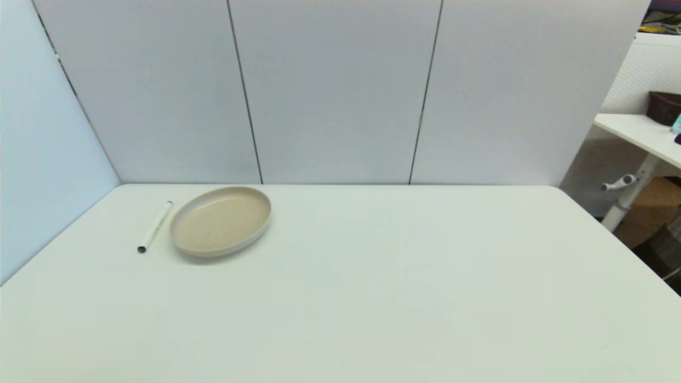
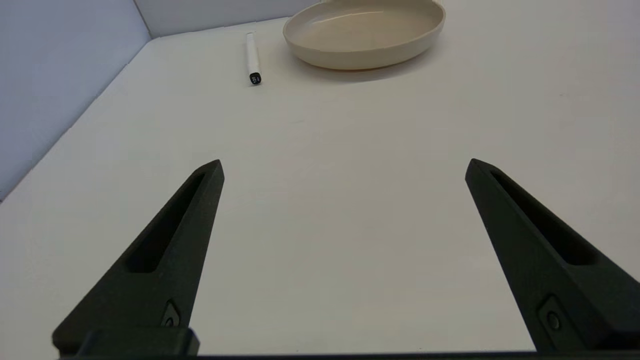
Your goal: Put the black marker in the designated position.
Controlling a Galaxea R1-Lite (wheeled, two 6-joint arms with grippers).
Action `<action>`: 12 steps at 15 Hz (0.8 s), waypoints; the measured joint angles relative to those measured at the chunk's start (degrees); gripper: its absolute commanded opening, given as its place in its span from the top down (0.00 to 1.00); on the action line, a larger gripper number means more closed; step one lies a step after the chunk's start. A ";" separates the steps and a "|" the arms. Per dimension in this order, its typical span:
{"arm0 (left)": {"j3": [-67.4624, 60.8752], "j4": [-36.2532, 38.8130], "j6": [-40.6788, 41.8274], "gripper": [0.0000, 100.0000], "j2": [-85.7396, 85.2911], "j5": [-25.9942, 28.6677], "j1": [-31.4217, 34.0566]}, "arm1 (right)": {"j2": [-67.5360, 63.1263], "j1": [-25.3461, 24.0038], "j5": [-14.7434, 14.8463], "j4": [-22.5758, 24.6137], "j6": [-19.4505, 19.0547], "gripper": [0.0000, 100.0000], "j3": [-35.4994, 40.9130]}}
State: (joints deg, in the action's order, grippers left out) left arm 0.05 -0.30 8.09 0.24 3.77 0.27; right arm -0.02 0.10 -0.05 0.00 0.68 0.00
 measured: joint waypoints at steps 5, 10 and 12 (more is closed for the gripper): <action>-0.05 0.15 -7.33 0.00 -0.32 -3.61 -0.02 | 0.00 0.00 -0.02 0.00 0.00 0.00 0.00; -0.05 0.30 -8.62 0.00 -0.35 -3.88 -0.02 | 0.00 0.00 -0.02 0.00 0.00 0.00 0.00; -0.05 0.30 -8.62 0.00 -0.34 -3.90 -0.02 | 0.02 0.00 0.00 0.00 0.00 0.00 0.00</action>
State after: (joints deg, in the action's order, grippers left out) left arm 0.00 0.00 -0.52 -0.10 -0.13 0.24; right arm 0.00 0.10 -0.05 0.00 0.68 0.00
